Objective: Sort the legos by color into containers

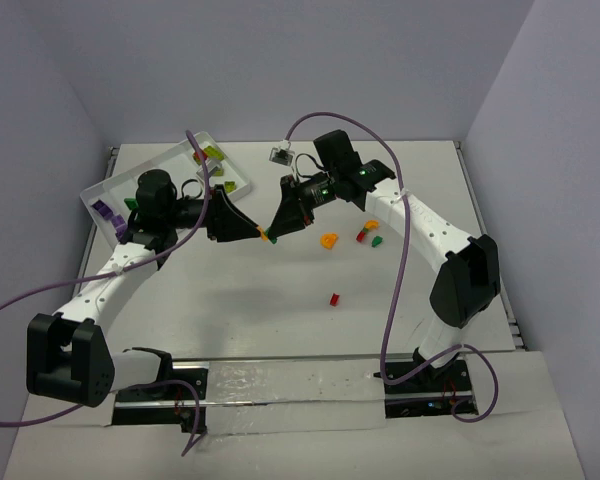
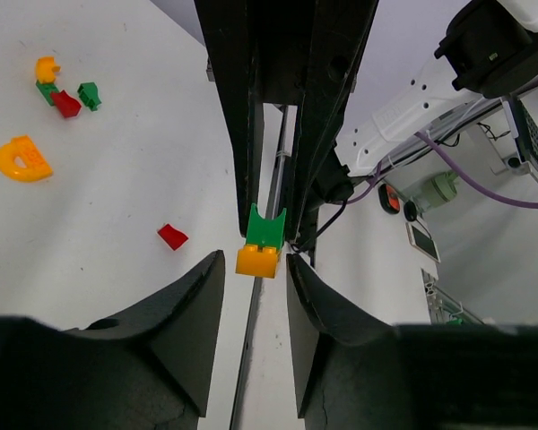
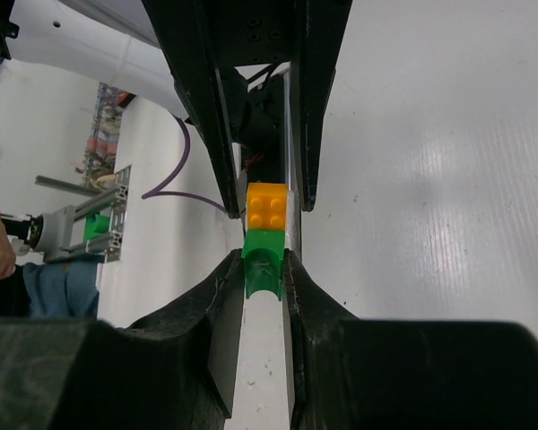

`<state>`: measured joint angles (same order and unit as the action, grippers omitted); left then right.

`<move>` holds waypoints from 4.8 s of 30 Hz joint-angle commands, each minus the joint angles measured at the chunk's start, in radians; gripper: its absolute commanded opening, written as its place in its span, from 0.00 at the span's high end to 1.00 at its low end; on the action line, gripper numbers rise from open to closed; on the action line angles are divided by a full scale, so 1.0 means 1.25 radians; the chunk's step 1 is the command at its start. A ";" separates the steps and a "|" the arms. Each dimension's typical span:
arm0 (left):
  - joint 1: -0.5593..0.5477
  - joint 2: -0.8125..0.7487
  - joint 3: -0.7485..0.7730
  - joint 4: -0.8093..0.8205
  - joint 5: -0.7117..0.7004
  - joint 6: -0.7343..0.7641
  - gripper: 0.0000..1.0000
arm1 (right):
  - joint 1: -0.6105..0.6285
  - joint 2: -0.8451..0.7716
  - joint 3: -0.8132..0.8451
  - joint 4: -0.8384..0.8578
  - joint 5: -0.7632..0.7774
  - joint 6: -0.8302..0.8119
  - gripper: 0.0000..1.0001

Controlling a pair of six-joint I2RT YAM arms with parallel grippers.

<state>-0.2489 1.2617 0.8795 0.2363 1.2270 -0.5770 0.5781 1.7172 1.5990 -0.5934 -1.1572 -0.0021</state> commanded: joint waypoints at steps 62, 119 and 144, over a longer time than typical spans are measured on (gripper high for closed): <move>0.333 0.028 0.157 -0.805 0.002 0.667 1.00 | -0.072 0.021 0.031 0.008 0.264 -0.059 1.00; 0.330 0.242 0.303 -0.497 -0.479 0.353 1.00 | -0.070 0.105 0.077 -0.028 0.305 -0.081 1.00; 0.206 0.688 0.687 -0.394 -0.915 0.423 0.71 | -0.070 0.142 0.108 -0.048 0.332 -0.073 1.00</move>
<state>0.0148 2.0751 1.6524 -0.3154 0.1608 -0.0671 0.4847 1.8805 1.6832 -0.6496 -0.7445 -0.0949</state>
